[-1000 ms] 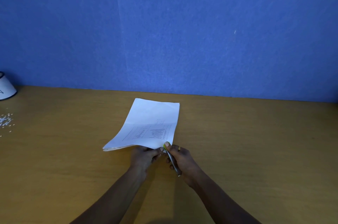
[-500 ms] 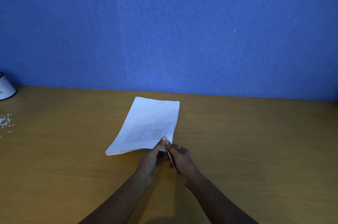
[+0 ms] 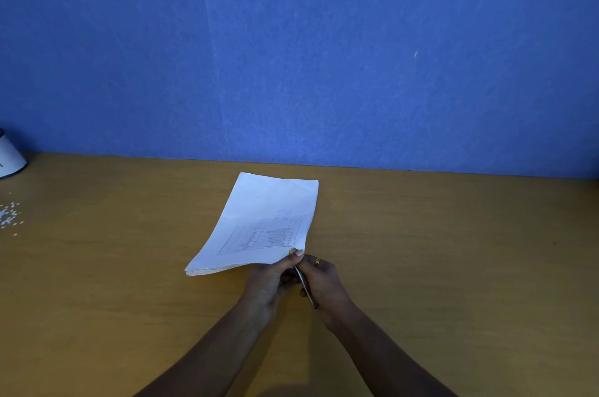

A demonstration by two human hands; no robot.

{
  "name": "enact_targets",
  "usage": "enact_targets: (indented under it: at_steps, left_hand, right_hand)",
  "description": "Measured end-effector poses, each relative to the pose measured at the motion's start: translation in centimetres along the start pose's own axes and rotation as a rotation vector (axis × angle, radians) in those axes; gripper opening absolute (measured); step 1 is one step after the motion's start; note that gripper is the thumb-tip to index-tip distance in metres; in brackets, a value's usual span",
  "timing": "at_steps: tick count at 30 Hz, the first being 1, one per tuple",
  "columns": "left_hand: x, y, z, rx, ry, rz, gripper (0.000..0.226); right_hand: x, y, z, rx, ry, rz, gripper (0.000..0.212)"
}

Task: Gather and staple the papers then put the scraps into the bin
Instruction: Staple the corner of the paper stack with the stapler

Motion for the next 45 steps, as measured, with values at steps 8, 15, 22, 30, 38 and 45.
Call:
enact_targets:
  at_steps: [8, 15, 22, 30, 38, 45]
  left_hand:
    - [0.1, 0.0, 0.1, -0.033, -0.003, 0.000, 0.027]
    - [0.1, -0.2, 0.4, -0.053, -0.022, 0.013, 0.031]
    - [0.1, 0.1, 0.1, -0.062, -0.015, 0.036, 0.027]
    - [-0.1, -0.4, 0.0, -0.023, 0.033, -0.070, 0.026]
    - [0.5, 0.6, -0.4, 0.001, 0.095, -0.064, 0.014]
    - [0.7, 1.0, 0.0, -0.027, 0.076, -0.023, 0.018]
  right_hand:
    - [0.0, 0.2, 0.1, 0.032, -0.002, 0.048, 0.024]
    - [0.2, 0.4, -0.1, 0.037, -0.002, 0.081, 0.025]
    - [0.4, 0.4, 0.3, 0.031, -0.013, 0.065, 0.026]
    - [0.8, 0.3, 0.5, -0.025, -0.004, 0.019, 0.030]
    - [0.5, -0.2, 0.9, -0.053, -0.023, -0.067, 0.034]
    - [0.9, 0.4, 2.5, 0.070, -0.102, -0.055, 0.050]
Point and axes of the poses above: each hand's wrist, its own x-axis towards the middle knuckle, its own y-axis out of the back of the hand, z = x × y, the point moved 10 cm from there along x, towards the middle knuckle, and after that the axes turned 3 degrees about -y, right-handed, at the moved point
